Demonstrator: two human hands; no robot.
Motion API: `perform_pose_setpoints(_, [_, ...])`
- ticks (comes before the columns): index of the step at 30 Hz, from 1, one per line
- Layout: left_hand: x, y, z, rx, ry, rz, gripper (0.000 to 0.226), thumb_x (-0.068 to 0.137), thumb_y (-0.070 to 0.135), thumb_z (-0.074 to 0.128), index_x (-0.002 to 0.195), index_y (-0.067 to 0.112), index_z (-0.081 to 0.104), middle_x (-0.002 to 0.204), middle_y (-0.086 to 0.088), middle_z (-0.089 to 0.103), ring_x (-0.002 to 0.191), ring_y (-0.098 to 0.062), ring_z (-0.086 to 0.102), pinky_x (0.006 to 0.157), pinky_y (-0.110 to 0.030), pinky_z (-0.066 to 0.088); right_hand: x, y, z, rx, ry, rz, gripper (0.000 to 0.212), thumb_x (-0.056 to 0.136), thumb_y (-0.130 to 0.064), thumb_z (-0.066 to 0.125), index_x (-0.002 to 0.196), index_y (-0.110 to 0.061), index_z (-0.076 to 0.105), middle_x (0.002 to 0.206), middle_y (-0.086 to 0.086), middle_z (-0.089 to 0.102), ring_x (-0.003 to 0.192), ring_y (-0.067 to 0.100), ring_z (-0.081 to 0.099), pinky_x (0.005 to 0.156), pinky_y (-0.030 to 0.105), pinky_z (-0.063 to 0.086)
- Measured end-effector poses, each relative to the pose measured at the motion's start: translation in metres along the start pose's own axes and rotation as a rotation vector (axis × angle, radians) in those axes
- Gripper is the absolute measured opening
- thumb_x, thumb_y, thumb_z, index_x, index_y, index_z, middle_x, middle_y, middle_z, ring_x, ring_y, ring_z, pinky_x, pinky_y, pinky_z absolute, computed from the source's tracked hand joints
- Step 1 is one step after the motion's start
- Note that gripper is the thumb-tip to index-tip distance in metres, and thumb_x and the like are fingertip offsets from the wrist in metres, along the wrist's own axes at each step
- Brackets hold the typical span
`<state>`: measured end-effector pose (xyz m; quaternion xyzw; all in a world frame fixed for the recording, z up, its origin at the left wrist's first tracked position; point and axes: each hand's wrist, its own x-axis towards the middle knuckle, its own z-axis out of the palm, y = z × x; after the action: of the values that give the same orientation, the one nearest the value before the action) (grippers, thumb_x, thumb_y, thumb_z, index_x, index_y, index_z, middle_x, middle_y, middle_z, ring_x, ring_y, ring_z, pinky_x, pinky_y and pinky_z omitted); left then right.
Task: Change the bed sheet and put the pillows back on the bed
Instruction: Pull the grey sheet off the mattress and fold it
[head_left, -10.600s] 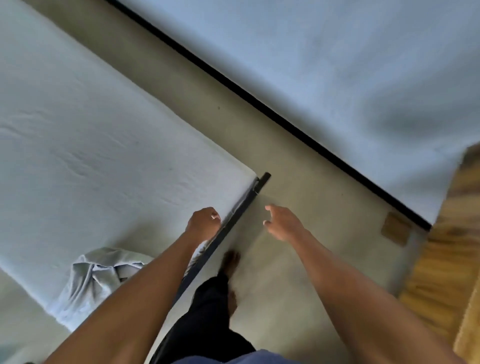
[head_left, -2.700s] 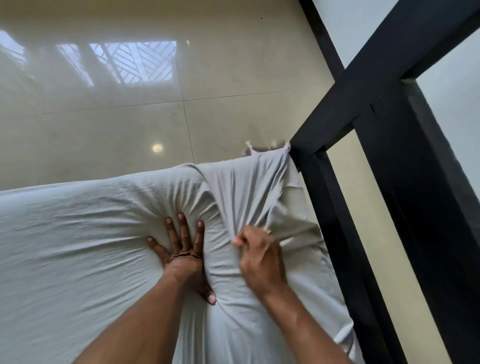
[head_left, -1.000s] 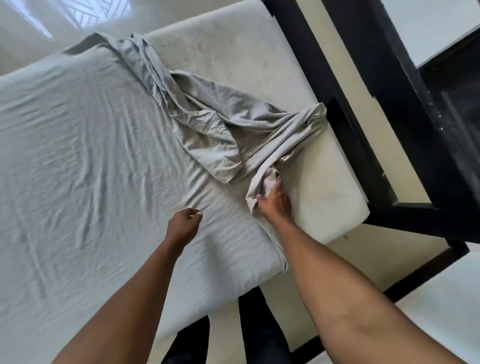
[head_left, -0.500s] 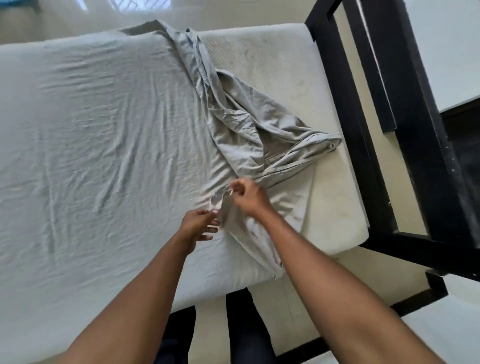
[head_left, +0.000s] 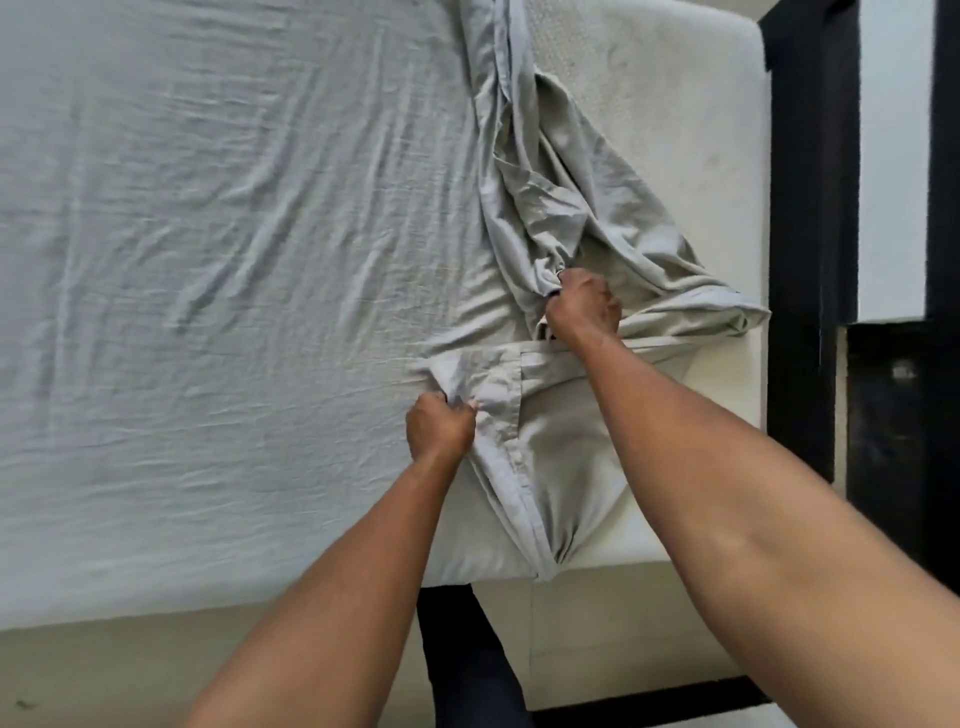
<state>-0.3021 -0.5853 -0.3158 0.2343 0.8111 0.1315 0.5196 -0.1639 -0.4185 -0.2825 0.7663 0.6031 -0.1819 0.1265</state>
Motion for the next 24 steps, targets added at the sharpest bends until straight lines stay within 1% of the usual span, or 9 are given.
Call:
perform_pose_setpoints(2, [-0.005, -0.006, -0.016, 0.011, -0.022, -0.010, 0.036, 0.088, 0.039, 0.075, 0.099, 0.005, 0.073, 0.098, -0.018, 0.074, 0.096, -0.038, 0.069, 0.075, -0.036, 0.052, -0.010, -0.014, -0.018, -0.024, -0.019, -0.072, 0.026, 0.091, -0.014, 0.055, 0.113, -0.014, 0.069, 0.118, 0.016, 0.069, 0.111, 0.037, 0.066, 0.092, 0.037, 0.049])
perform_pose_setpoints(4, [-0.014, -0.012, -0.044, 0.029, 0.003, -0.027, 0.036, 0.086, 0.042, 0.075, 0.090, 0.006, 0.074, 0.088, -0.018, 0.074, 0.087, -0.037, 0.070, 0.069, -0.035, 0.053, -0.022, -0.033, -0.039, -0.096, -0.044, -0.184, 0.027, 0.092, -0.014, 0.055, 0.116, -0.014, 0.067, 0.119, 0.016, 0.067, 0.112, 0.035, 0.066, 0.089, 0.036, 0.049])
perform_pose_setpoints(7, [-0.030, -0.026, -0.099, 0.015, 0.074, -0.075, 0.030, 0.078, 0.038, 0.071, 0.085, 0.009, 0.076, 0.074, -0.014, 0.073, 0.072, -0.034, 0.072, 0.067, -0.042, 0.061, -0.050, -0.079, -0.075, -0.180, -0.065, -0.376, 0.025, 0.095, -0.014, 0.055, 0.116, -0.013, 0.068, 0.119, 0.014, 0.067, 0.113, 0.033, 0.066, 0.088, 0.034, 0.050])
perform_pose_setpoints(11, [-0.027, -0.060, -0.165, -0.057, 0.185, -0.124, 0.024, 0.075, 0.032, 0.066, 0.081, 0.012, 0.077, 0.068, -0.010, 0.072, 0.063, -0.032, 0.072, 0.063, -0.043, 0.062, -0.086, -0.171, -0.096, -0.050, -0.066, -0.520, 0.022, 0.096, -0.014, 0.055, 0.113, -0.010, 0.069, 0.117, 0.019, 0.068, 0.112, 0.037, 0.065, 0.091, 0.036, 0.050])
perform_pose_setpoints(14, [-0.015, -0.076, -0.227, -0.074, 0.267, -0.135, 0.013, 0.075, 0.017, 0.062, 0.073, 0.011, 0.074, 0.065, -0.011, 0.071, 0.061, -0.032, 0.072, 0.064, -0.042, 0.063, -0.102, -0.248, -0.081, -0.019, -0.124, -0.628, 0.023, 0.096, -0.009, 0.054, 0.111, -0.008, 0.070, 0.118, 0.020, 0.069, 0.115, 0.036, 0.063, 0.094, 0.035, 0.048])
perform_pose_setpoints(16, [0.004, -0.087, -0.281, -0.065, 0.339, -0.140, 0.014, 0.074, 0.009, 0.059, 0.070, 0.011, 0.072, 0.063, -0.013, 0.070, 0.065, -0.033, 0.072, 0.068, -0.040, 0.062, -0.114, -0.304, -0.061, -0.016, -0.155, -0.705, 0.021, 0.093, -0.006, 0.054, 0.105, -0.008, 0.071, 0.115, 0.020, 0.069, 0.114, 0.036, 0.064, 0.092, 0.035, 0.048])
perform_pose_setpoints(20, [0.038, -0.120, -0.402, -0.087, 0.480, -0.146, 0.016, 0.073, 0.004, 0.060, 0.073, 0.011, 0.074, 0.071, -0.017, 0.072, 0.076, -0.036, 0.070, 0.069, -0.038, 0.058, -0.143, -0.414, -0.027, -0.035, -0.178, -0.749, 0.017, 0.090, -0.008, 0.055, 0.090, -0.012, 0.071, 0.104, 0.019, 0.071, 0.104, 0.036, 0.067, 0.086, 0.036, 0.052])
perform_pose_setpoints(22, [0.049, -0.152, -0.465, -0.126, 0.540, -0.191, 0.017, 0.074, 0.002, 0.060, 0.075, 0.009, 0.075, 0.075, -0.019, 0.072, 0.077, -0.037, 0.069, 0.068, -0.037, 0.054, -0.162, -0.475, -0.016, -0.059, -0.191, -0.790, 0.015, 0.088, -0.012, 0.054, 0.078, -0.018, 0.064, 0.098, 0.018, 0.071, 0.099, 0.036, 0.068, 0.082, 0.039, 0.055])
perform_pose_setpoints(24, [0.059, -0.183, -0.520, -0.181, 0.586, -0.235, 0.018, 0.072, 0.005, 0.057, 0.076, 0.009, 0.074, 0.073, -0.018, 0.072, 0.076, -0.035, 0.070, 0.069, -0.037, 0.058, -0.180, -0.538, -0.012, -0.076, -0.197, -0.849, 0.015, 0.084, -0.014, 0.056, 0.071, -0.020, 0.056, 0.088, 0.016, 0.069, 0.091, 0.035, 0.069, 0.073, 0.036, 0.053])
